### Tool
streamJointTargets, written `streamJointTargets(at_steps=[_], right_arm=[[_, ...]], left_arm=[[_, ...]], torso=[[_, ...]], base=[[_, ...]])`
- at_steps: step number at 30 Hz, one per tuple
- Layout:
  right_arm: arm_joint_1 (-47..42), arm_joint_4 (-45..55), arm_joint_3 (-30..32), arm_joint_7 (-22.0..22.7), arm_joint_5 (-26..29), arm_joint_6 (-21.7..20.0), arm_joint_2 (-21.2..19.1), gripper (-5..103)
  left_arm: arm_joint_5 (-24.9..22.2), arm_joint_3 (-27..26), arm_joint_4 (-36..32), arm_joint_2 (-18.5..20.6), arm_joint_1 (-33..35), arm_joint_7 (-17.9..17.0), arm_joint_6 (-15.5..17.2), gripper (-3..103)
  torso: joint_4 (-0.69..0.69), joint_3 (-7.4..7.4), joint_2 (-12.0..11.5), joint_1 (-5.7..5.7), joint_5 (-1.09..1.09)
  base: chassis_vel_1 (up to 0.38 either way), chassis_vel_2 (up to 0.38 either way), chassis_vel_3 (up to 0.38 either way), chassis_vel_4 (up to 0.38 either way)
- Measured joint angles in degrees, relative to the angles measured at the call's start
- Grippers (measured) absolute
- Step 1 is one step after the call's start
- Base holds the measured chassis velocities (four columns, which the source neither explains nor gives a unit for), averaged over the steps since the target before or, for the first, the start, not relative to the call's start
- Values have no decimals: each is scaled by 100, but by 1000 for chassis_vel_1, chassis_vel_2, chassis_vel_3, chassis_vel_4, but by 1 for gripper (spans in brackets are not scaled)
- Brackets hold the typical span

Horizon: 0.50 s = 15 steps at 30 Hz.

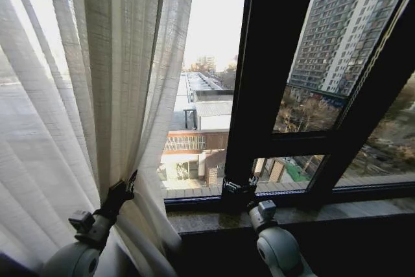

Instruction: Open the curtains by pulling them apart, changing their state from closed to fully open.

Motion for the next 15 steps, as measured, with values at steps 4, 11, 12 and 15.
streamJointTargets(at_steps=[4,11,12,15], right_arm=[[-3,0,-32,-5,-5,4,3,100],[4,-35,-107,-8,-6,69,5,100],[14,-57,-127,-8,4,101,11,100],[25,-77,-144,-7,9,109,22,100]], left_arm=[[1,-11,-13,-3,13,-1,2,0],[1,-31,-22,-12,43,-4,2,0],[1,-39,-29,-14,52,-5,2,0],[-1,-63,-52,-14,67,-12,2,0]], torso=[[0,0,0,0,1],[1,0,0,0,0],[0,0,0,0,1],[1,0,0,0,1]], base=[[356,359,-347,-347],[360,359,-353,-357],[372,351,-345,-359],[324,326,-320,-297]])
